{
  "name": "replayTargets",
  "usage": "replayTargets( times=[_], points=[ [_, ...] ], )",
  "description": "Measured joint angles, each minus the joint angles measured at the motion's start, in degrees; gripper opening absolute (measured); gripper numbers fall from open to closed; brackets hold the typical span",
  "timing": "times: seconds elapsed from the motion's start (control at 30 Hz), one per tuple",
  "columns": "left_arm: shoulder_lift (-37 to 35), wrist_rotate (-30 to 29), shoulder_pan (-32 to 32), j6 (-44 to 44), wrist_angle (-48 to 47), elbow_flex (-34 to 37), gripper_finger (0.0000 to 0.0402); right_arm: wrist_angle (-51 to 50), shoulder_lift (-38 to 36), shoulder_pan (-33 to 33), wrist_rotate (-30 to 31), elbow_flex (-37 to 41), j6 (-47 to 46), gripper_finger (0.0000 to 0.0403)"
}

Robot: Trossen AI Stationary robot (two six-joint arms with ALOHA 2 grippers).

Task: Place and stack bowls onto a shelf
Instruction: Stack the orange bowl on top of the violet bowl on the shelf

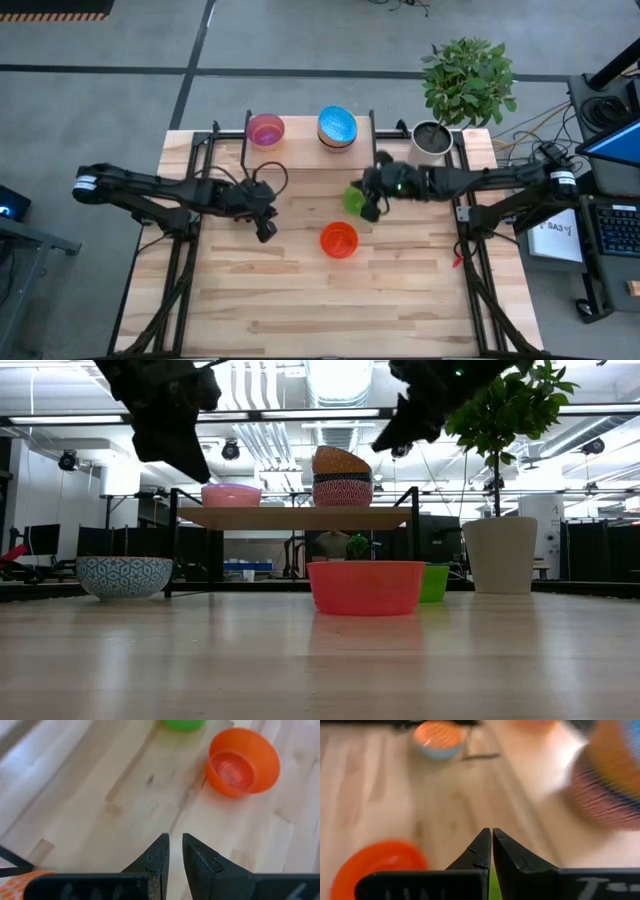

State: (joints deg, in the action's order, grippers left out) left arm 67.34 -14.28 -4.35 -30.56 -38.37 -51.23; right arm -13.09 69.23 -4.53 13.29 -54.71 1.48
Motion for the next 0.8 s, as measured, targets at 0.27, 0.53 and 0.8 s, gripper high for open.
replayTargets(
  times=[0.27, 0.53, 0.8],
  points=[
    [7.50, 0.04, -1.14, 2.03, 7.23, 0.05, 0.0036, -0.22, 0.26, 5.68, -2.02, 7.07, -0.28, 0.0009],
    [16.07, 0.68, -1.23, 8.05, 22.97, -0.37, 0.0041, -0.45, 0.26, 7.33, -3.30, 9.77, 0.38, 0.0009],
    [26.99, 1.74, -1.50, 16.25, 26.01, -6.92, 0.0108, -0.09, 0.26, 7.32, -3.28, 10.26, 2.16, 0.0009]
  ],
)
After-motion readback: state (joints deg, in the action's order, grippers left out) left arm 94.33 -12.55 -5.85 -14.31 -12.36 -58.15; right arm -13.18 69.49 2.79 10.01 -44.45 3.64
